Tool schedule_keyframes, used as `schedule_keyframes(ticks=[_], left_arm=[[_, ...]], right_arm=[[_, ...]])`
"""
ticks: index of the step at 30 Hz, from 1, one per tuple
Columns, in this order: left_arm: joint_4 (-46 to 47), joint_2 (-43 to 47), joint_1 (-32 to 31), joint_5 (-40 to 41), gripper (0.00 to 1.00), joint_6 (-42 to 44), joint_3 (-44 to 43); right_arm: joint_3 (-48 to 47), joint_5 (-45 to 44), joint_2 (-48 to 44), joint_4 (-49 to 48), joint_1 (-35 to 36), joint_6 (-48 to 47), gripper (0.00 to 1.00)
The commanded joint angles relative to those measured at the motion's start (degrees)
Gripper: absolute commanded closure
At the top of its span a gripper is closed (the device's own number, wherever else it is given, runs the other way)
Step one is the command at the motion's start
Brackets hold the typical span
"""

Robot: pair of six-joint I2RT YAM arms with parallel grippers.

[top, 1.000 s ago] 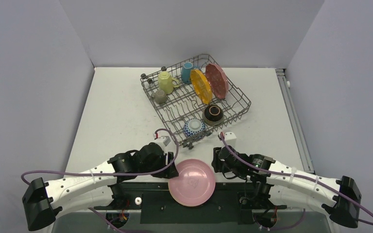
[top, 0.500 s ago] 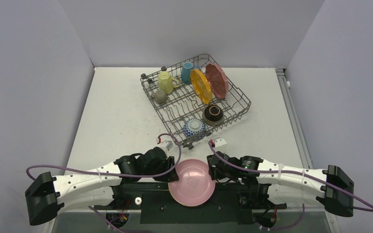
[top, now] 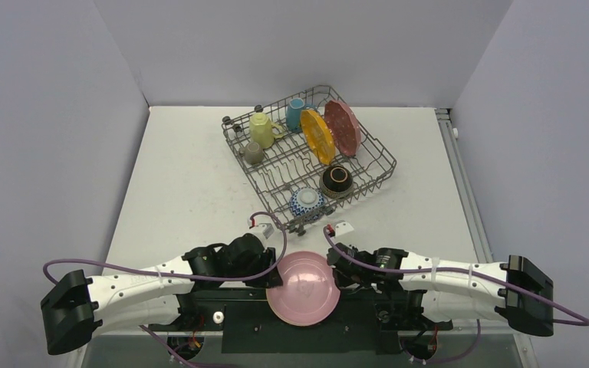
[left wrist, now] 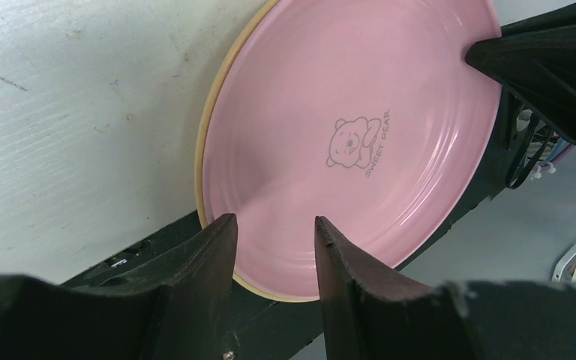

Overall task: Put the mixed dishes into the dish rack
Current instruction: Pick up the plate from the corner of the board.

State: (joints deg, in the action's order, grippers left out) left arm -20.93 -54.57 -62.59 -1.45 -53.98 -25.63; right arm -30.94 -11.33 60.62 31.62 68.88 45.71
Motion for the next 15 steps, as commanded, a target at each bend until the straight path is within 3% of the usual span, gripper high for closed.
schedule_keyframes(ticks=[1, 3, 10, 15], left_arm=[[3.4, 0.0, -0.3, 0.5, 0.61, -0.9, 0.7], [3.4, 0.1, -0.3, 0.6, 0.61, -0.9, 0.9], [3.0, 0.8, -0.3, 0.9, 0.60, -1.0, 1.0], [2.3, 1.3, -0.3, 1.0, 0.51, -1.0, 0.8]], right_arm=[[-1.9, -2.9, 0.3, -0.3, 0.7, 0.2, 0.96], [-2.2, -3.7, 0.1, 0.1, 0.9, 0.3, 1.00], [-5.4, -8.7, 0.4, 4.2, 3.9, 1.7, 1.00], [-8.8, -12.2, 1.2, 6.3, 6.4, 2.2, 1.00]])
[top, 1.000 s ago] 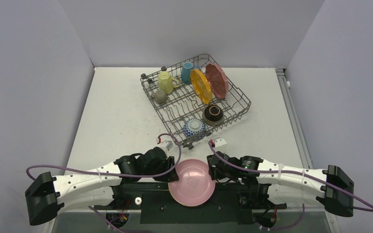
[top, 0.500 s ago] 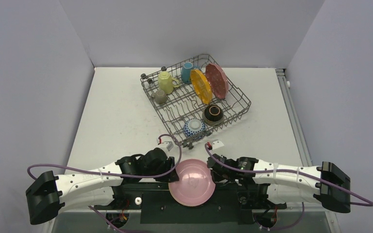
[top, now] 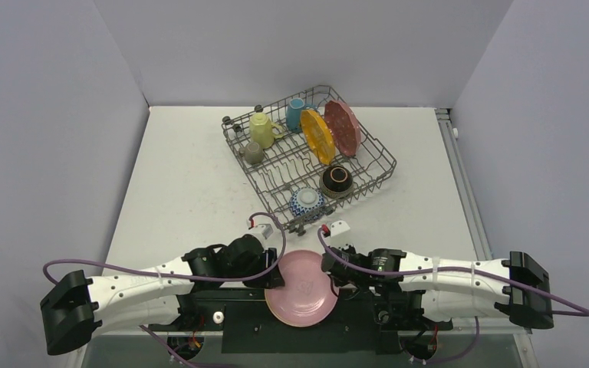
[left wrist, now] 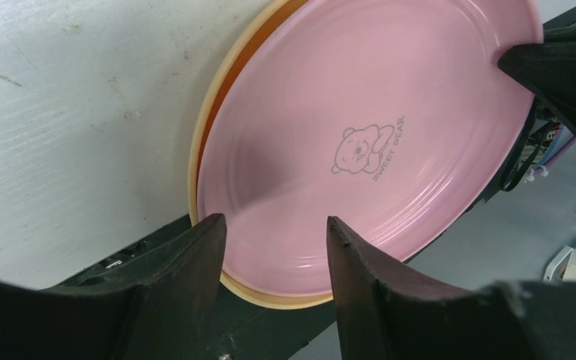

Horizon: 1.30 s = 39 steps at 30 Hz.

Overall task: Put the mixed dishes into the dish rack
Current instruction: Pick up the plate from the corner of the board.

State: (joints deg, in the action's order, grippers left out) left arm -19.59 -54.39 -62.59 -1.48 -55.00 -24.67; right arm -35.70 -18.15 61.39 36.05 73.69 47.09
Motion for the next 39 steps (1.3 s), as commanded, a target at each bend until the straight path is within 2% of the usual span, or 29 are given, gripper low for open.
schedule_keyframes(ticks=[1, 7, 22, 34, 39], left_arm=[[0.7, 1.5, -0.3, 1.0, 0.49, -0.1, -0.2], [-0.5, 4.5, -0.3, 2.3, 0.34, 0.2, -0.6], [-3.8, 8.4, -0.3, 2.1, 0.22, 1.8, -4.6], [0.7, 11.2, -0.3, -3.2, 0.22, 0.5, -3.8], [4.4, 11.9, -0.3, -6.5, 0.36, -0.6, -2.7]], right_arm=[[-4.2, -5.9, 0.4, 2.2, 2.0, 0.9, 1.00], [-4.6, -7.9, -3.7, 3.2, 2.1, 1.8, 1.00], [-5.2, -9.9, -13.1, 6.0, 1.6, 3.0, 1.00], [-5.4, -7.2, -18.6, 5.7, 0.5, 3.5, 1.00], [-5.7, -6.4, -19.5, 5.5, -0.2, 3.0, 1.00]])
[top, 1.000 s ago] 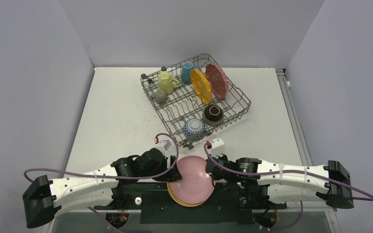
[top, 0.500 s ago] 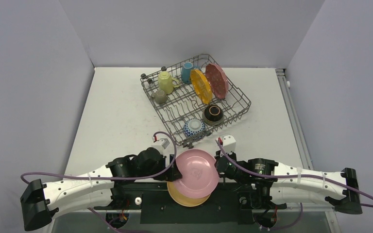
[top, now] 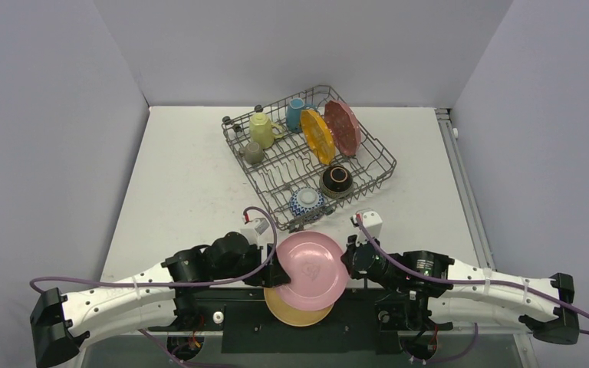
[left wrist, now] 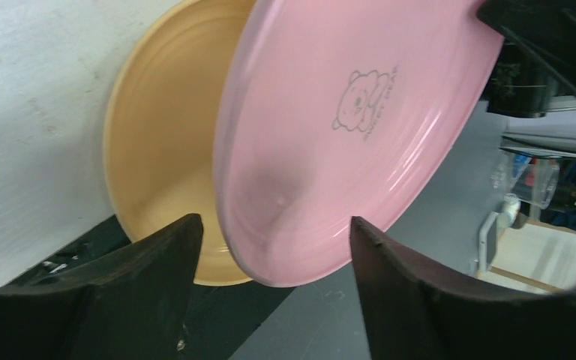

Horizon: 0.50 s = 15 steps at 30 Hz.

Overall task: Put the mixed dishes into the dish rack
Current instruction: Pick up the plate from the corner of the board, then insert the plate into the dish rack.

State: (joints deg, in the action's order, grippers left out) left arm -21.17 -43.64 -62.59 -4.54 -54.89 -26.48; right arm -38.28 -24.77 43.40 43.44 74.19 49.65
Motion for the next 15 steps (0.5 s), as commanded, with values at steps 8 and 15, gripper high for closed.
schedule_keyframes(ticks=[8, 15], left_arm=[[7.9, 1.7, -0.2, -5.0, 0.49, -1.4, -0.2], [9.1, 1.8, -0.1, -5.4, 0.64, -1.7, 0.0]], right_arm=[[-2.8, 3.4, -3.7, -3.2, -2.7, -0.3, 1.00], [-1.8, 4.6, -5.5, -3.8, -3.5, -0.3, 1.00]])
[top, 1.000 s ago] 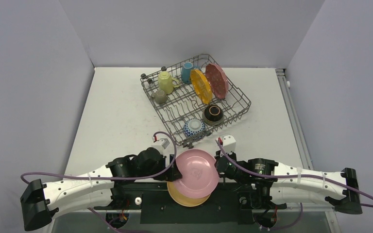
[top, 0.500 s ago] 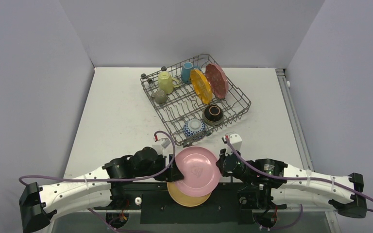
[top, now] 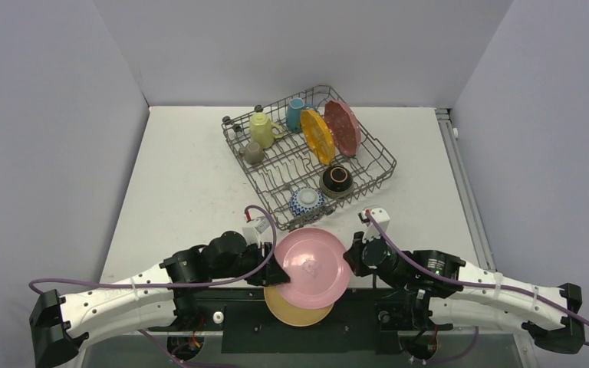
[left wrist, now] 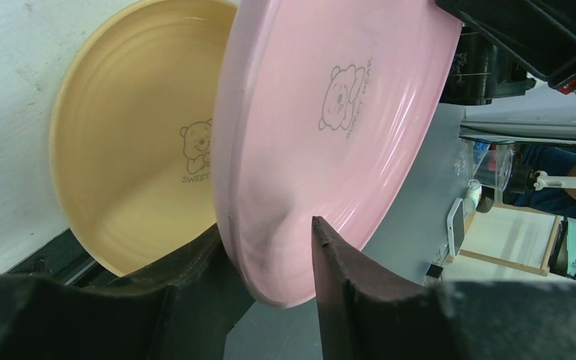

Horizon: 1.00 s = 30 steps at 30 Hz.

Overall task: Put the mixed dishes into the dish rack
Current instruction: Insert the plate into the dish rack.

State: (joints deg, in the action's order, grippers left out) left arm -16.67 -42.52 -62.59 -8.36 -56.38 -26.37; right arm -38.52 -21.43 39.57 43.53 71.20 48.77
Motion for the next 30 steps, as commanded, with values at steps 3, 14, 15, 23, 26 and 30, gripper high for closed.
schedule_keyframes(ticks=[3, 14, 15, 23, 26, 30], left_arm=[[5.2, 0.9, 0.1, -1.8, 0.78, -0.3, 0.1], [5.7, 2.5, 1.2, -1.9, 1.00, -0.1, 0.7], [5.6, 2.6, 1.3, -2.2, 1.00, 0.1, 0.7], [6.0, 3.9, 2.1, -5.8, 1.00, 1.4, 0.4], [6.3, 4.2, 2.1, -7.7, 1.00, 2.1, 0.2], [7.5, 4.8, 2.1, -10.4, 1.00, 3.0, 0.2]], right_arm=[[-1.0, 1.7, -2.7, -3.8, -0.6, 0.6, 1.00], [1.1, 3.5, -6.4, -3.9, -1.5, 0.1, 0.95], [1.2, 3.7, -6.7, -3.9, -1.5, -0.1, 0.88], [1.3, 6.7, -9.4, -3.6, -1.7, -3.2, 0.60], [1.0, 8.7, -10.5, -4.0, -1.9, -4.9, 0.55], [1.0, 11.7, -11.6, -5.4, -2.0, -6.0, 0.53]])
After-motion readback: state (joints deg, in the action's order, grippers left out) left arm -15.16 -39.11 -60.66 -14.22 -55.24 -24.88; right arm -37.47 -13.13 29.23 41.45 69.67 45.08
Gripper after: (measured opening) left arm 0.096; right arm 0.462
